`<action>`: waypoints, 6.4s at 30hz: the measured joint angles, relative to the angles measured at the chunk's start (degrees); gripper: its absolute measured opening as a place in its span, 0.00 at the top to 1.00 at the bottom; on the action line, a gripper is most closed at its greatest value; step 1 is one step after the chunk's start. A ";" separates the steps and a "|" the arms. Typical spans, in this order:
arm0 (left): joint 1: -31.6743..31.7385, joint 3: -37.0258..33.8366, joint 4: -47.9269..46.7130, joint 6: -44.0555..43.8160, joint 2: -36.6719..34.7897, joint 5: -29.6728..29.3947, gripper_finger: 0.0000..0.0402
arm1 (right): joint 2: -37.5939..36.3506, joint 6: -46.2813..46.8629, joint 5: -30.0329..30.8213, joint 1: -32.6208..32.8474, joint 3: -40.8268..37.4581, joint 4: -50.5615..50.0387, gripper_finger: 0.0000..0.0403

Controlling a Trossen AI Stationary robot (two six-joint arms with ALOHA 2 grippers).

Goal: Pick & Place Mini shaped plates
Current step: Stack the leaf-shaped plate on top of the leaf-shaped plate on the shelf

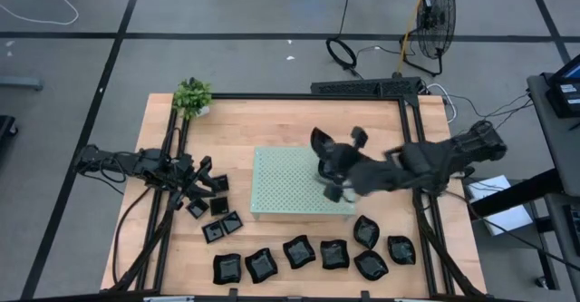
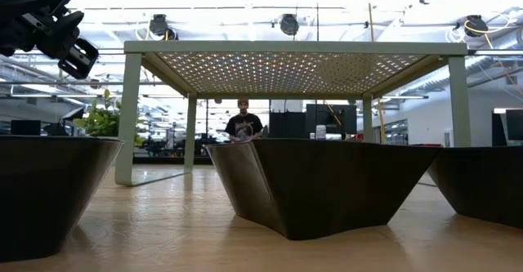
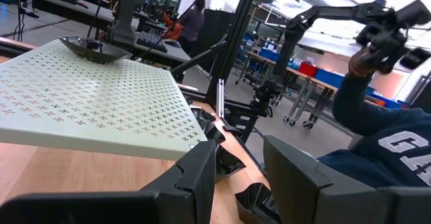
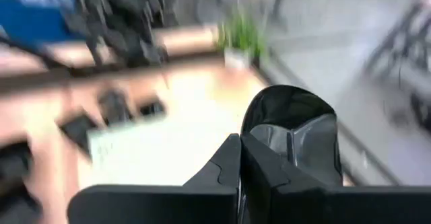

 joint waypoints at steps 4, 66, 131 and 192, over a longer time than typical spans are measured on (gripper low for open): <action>0.00 0.00 0.00 0.00 0.00 0.01 0.68 | 4.65 7.76 -1.91 -3.03 0.25 -10.10 1.00; 0.00 0.00 0.00 0.02 -0.01 0.01 0.68 | 11.65 -0.05 -1.88 3.56 -7.01 -16.54 1.00; -0.02 0.00 0.00 0.00 0.00 0.02 0.68 | 0.46 62.77 -42.04 25.81 -21.01 -36.14 0.70; 0.00 0.00 0.00 0.02 0.00 0.00 0.68 | -17.47 76.51 -44.98 22.64 -62.37 1.12 1.00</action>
